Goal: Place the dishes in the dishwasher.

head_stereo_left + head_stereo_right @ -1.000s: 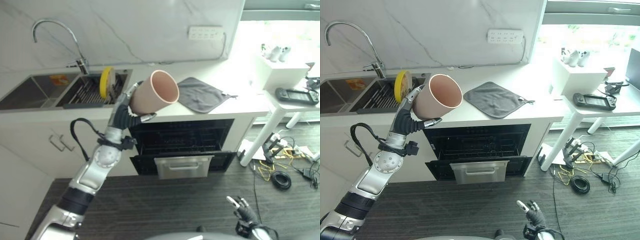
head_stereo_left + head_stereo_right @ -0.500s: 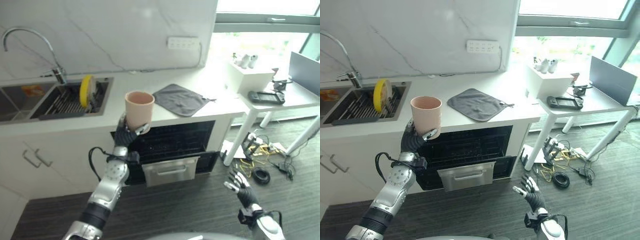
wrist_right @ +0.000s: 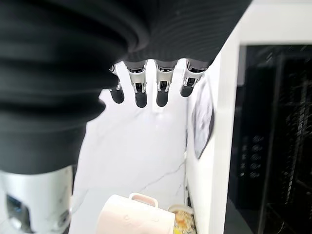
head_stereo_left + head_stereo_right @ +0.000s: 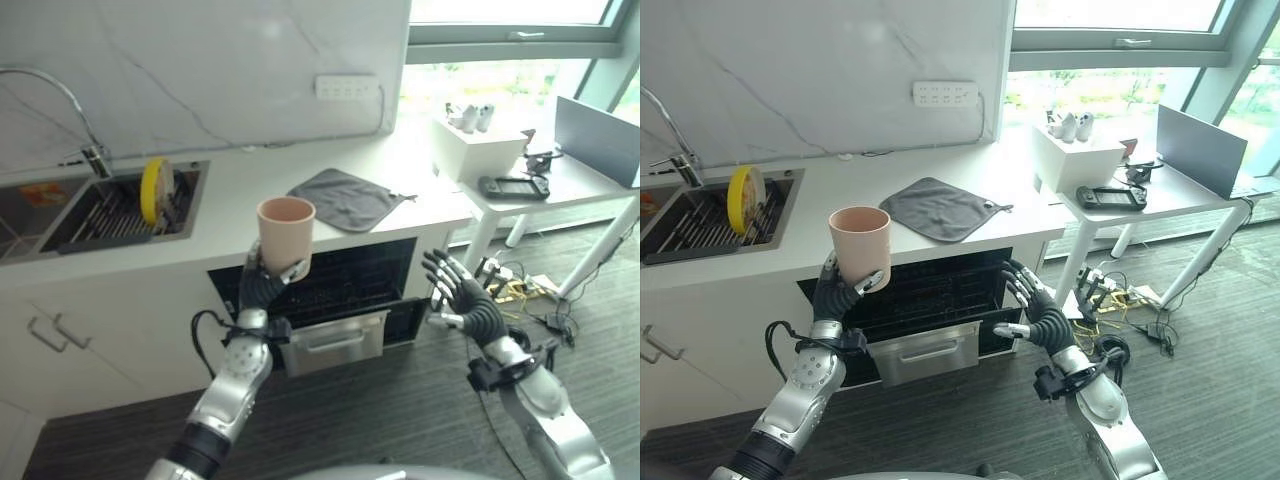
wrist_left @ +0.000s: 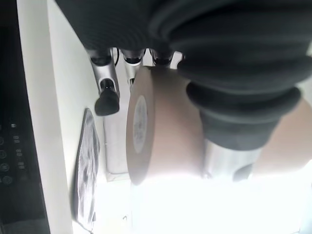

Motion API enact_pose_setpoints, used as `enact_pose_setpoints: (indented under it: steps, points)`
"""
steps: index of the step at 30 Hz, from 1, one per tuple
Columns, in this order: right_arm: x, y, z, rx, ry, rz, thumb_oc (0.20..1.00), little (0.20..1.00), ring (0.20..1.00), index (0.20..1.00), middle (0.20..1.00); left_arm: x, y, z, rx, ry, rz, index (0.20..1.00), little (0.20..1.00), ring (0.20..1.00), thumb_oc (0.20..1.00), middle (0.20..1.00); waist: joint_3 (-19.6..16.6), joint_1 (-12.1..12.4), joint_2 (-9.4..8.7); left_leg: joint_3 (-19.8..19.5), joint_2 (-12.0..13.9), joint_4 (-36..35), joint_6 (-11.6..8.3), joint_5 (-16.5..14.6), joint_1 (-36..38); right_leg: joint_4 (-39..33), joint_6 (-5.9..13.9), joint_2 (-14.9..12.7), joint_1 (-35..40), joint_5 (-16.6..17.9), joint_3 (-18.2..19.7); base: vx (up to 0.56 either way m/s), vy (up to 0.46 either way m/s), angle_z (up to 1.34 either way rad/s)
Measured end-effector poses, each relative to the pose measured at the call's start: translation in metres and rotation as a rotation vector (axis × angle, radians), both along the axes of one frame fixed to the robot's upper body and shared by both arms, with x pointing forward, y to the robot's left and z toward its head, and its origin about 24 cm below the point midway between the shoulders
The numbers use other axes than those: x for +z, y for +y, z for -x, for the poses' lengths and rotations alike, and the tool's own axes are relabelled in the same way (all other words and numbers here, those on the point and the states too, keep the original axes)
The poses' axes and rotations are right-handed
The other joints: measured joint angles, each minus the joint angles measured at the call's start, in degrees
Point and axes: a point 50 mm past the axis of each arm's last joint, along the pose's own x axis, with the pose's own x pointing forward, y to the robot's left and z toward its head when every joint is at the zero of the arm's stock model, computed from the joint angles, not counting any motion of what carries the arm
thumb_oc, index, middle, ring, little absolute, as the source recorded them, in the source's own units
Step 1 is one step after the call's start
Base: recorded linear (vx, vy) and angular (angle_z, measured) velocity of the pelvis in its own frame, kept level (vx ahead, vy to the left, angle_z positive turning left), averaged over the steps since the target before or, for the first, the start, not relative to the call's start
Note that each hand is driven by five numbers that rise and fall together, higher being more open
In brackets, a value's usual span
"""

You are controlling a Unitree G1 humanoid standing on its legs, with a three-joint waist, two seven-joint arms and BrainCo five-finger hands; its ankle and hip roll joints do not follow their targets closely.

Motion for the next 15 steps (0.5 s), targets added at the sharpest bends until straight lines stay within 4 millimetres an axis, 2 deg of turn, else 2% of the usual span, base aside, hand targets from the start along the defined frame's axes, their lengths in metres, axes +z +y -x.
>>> enact_pose_setpoints:
  steps: [6, 9, 15]
  points:
    - [0.019, 0.023, -0.018, 0.066, -0.066, -0.053, 1.000, 1.000, 1.000, 1.000, 1.000, 0.008, -0.008, 0.000, -0.067, -0.058, -0.152, 0.200, 0.200, 0.200, 0.200, 0.200, 0.05, 2.47, 0.77, -1.75, 0.11, 0.00, 0.16, -0.10, -0.09, -0.01, -0.05, -0.07, 0.77, -0.11, -1.59, 0.01, 0.001, 0.14]
    - [0.020, 0.022, -0.019, 0.053, -0.053, -0.090, 1.000, 1.000, 1.000, 1.000, 1.000, 0.015, -0.018, 0.002, -0.118, -0.106, -0.181, 0.200, 0.200, 0.200, 0.200, 0.200, 0.10, 3.94, 0.88, -2.06, 0.09, 0.00, 0.09, -0.06, -0.15, 0.00, -0.05, -0.08, 0.71, -0.12, -1.82, 0.00, -0.002, 0.04]
    - [0.015, 0.029, -0.019, 0.056, 0.007, -0.123, 1.000, 1.000, 1.000, 1.000, 1.000, 0.018, -0.028, 0.003, -0.186, -0.130, -0.236, 0.200, 0.200, 0.200, 0.200, 0.200, 0.09, 4.08, 0.89, -3.01, 0.19, 0.00, -0.03, 0.02, -0.16, 0.00, -0.14, -0.07, 1.29, -0.19, -2.81, -0.01, -0.005, 0.08]
